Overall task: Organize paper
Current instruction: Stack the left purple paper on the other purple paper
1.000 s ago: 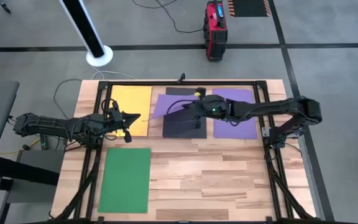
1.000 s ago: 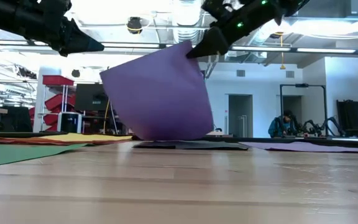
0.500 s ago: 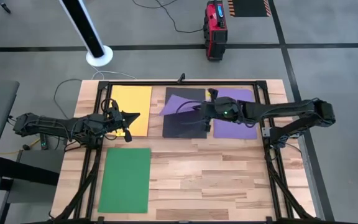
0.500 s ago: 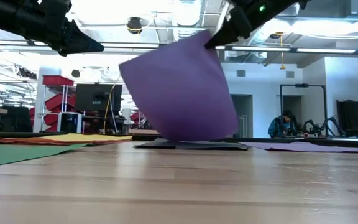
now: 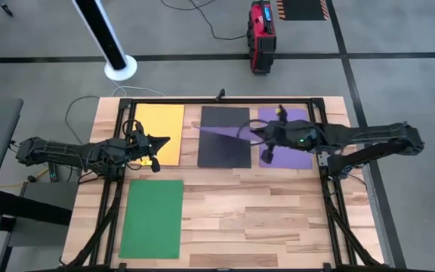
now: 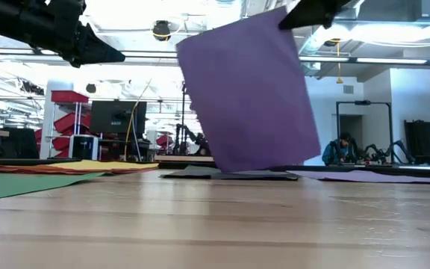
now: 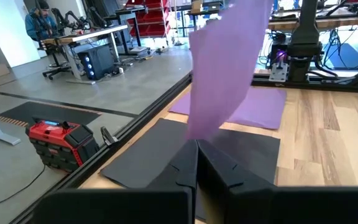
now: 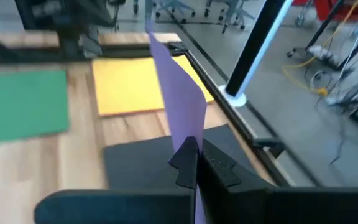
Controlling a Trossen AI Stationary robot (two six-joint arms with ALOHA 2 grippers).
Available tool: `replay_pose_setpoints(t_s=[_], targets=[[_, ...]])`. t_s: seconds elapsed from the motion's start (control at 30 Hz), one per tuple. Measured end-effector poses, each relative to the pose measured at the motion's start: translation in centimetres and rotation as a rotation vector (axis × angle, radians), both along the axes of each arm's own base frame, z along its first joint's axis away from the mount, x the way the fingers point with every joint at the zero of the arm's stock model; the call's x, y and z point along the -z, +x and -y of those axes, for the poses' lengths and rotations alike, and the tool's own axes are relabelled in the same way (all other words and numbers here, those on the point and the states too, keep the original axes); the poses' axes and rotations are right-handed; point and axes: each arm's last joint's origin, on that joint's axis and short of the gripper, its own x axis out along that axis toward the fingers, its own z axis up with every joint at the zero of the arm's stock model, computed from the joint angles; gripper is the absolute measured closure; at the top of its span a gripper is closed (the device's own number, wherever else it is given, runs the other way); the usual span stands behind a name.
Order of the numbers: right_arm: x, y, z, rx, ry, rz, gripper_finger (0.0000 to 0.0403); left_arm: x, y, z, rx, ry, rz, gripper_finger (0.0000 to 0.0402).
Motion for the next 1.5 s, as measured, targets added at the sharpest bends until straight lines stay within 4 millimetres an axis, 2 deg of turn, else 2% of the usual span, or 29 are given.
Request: replay_pose_setpoints(t_s=[0.2,0.6,0.97,1.2,1.5], targets=[[-1.1,-2.5,-0.4,0.045,0.143,0.077,0.0403,0.0,0.0,0.0,-0.007,-0.001,0.005,0.0401],[-1.9,-6.9,-0.3,0.151,0.357,0.089,0.0403,-0.1,0.0,0.0,-0.008,-0.008,0.009,0.0401],[-4.6,-8.8,-0.7,0.166,0.447,0.12,0.0403,-0.1,0.0,0.0,-0.014,-0.007,0.01,0.0401],[-3.4,-10.1,-0.4,0.296,0.535,0.003,0.0403,0.0,0.0,0.0,-0.015,-0.007,0.009,0.0401],[-2.3,-11.3,0.7,0.427,0.501,-0.14,0.0403,0.0,0.0,0.0,-0.015,-0.01,0.009,0.0401]])
